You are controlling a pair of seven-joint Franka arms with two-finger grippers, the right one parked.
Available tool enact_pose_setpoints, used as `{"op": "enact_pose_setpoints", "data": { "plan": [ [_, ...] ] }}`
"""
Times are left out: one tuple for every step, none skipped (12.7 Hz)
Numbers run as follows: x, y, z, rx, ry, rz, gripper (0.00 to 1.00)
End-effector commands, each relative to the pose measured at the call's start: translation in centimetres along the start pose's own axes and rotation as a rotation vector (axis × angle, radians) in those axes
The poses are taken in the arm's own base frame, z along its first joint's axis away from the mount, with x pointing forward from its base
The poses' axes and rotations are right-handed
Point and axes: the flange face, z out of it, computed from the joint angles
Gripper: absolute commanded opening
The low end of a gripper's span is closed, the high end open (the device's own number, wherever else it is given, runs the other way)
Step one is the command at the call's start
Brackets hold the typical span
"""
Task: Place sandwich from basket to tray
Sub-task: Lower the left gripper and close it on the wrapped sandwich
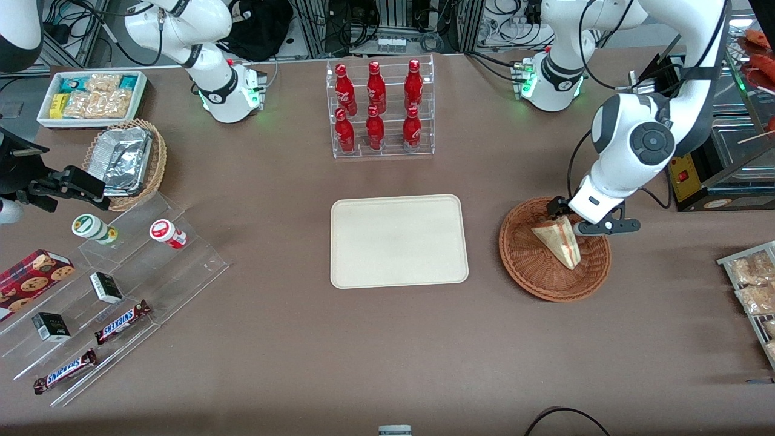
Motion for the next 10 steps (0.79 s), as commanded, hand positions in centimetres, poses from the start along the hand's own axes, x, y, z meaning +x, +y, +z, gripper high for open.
{"op": "enact_pose_setpoints", "data": {
  "plan": [
    [-1.2, 0.2, 1.6, -0.011, 0.037, -0.249, 1.00],
    [-1.2, 0.6, 2.0, -0.011, 0.031, -0.349, 1.00],
    [-1.1, 0.8, 2.5, -0.014, 0.030, -0.447, 1.00],
    [-1.0, 0.9, 3.0, -0.017, 0.030, -0.522, 1.00],
    [-0.9, 0.9, 3.6, -0.021, 0.019, -0.587, 1.00],
    [-0.6, 1.0, 4.0, -0.027, 0.023, -0.641, 1.00],
    [-0.3, 1.2, 4.6, -0.040, 0.036, -0.687, 1.00],
    [-0.2, 1.2, 5.0, -0.045, 0.040, -0.698, 1.00],
    [-0.1, 1.0, 5.6, -0.040, 0.034, -0.700, 1.00],
    [0.3, 1.1, 5.7, -0.041, 0.035, -0.696, 1.00]
  ]
}}
